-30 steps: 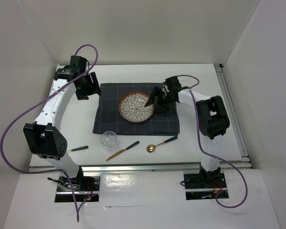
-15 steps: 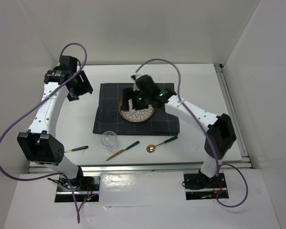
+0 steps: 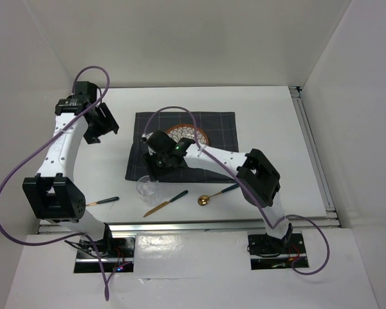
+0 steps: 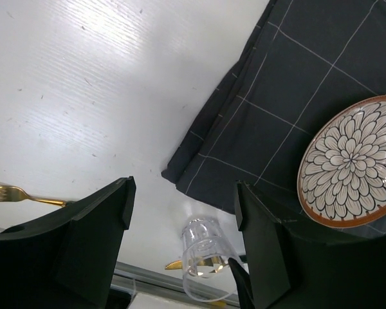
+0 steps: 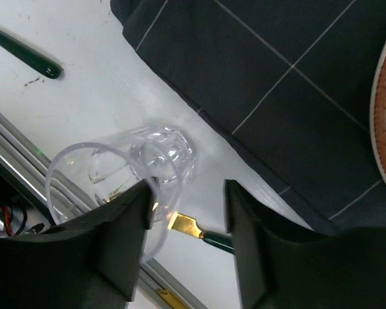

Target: Set the dinner table for one person

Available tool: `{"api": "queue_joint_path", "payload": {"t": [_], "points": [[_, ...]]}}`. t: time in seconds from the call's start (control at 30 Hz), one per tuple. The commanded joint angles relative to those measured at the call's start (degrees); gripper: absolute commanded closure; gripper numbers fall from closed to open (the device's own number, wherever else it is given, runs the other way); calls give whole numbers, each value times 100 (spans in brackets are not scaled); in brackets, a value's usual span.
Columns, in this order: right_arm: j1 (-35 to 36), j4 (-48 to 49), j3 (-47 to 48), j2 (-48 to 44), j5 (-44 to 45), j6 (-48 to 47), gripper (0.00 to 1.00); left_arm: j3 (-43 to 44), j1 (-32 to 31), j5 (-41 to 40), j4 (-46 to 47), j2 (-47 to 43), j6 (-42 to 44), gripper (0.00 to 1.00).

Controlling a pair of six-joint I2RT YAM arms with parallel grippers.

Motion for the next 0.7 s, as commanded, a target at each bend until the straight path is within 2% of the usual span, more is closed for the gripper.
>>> {"api": "queue_joint_path", "payload": {"t": [0.0,0.23,0.27,0.4,0.53,0.67], "points": [[55,-55,324,52,97,-173,46,-61,20,168,30,-184,-13,20],[108,-160,438,105,97,-225,77,-113,20,168,30,-184,-13,20],[108,-160,490,26,97,-277,85,-113,20,168,30,-184,-13,20],[108,-344,684,-360,395,-278,100,-61,20,221,82,-184,-13,20],[-260,-616,903,-826,475,-225,100,-61,20,274,152,-184,40,20],[-1191,-959,1053,-1125,614,-6,100,-209,20,274,153,-52,40,20]]}}
